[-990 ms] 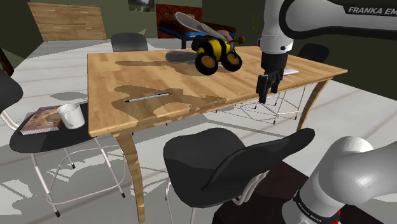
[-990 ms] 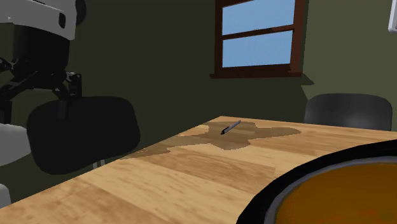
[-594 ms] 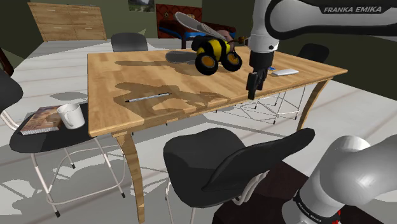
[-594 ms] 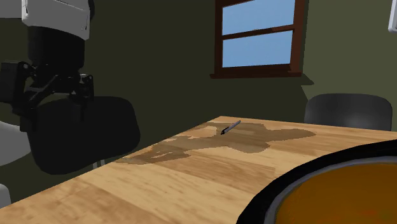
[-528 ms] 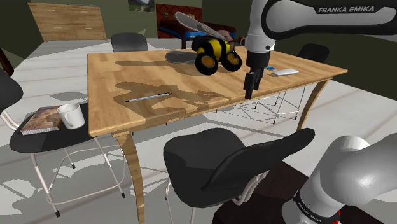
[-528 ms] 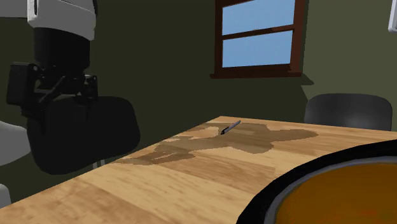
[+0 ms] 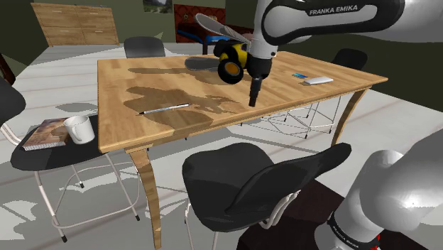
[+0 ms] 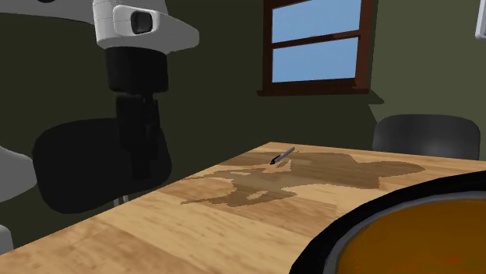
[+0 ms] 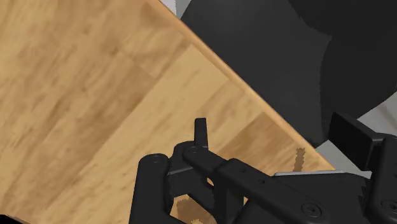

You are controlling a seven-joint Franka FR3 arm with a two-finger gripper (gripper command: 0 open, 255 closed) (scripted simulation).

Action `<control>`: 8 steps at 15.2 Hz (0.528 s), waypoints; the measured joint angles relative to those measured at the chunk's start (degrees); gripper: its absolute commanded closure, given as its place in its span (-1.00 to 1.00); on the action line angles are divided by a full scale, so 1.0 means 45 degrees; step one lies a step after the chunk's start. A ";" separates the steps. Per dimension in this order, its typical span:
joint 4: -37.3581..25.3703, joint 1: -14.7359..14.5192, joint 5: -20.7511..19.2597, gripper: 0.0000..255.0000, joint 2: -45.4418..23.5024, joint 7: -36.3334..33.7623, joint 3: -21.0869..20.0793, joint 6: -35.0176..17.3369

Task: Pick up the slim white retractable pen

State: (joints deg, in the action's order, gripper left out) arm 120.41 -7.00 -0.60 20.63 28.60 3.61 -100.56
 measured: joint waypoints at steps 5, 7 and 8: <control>-0.1560 -0.0647 0.0887 -1.00 -0.1763 0.2415 0.0229 -0.0671; -0.2530 -0.0854 0.1305 -1.00 -0.2673 0.3403 0.0283 -0.0754; -0.2868 -0.0953 0.1515 -1.00 -0.3030 0.3880 0.0275 -0.0837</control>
State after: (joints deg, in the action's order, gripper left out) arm 107.51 -11.28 6.21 6.99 46.07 4.85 -104.33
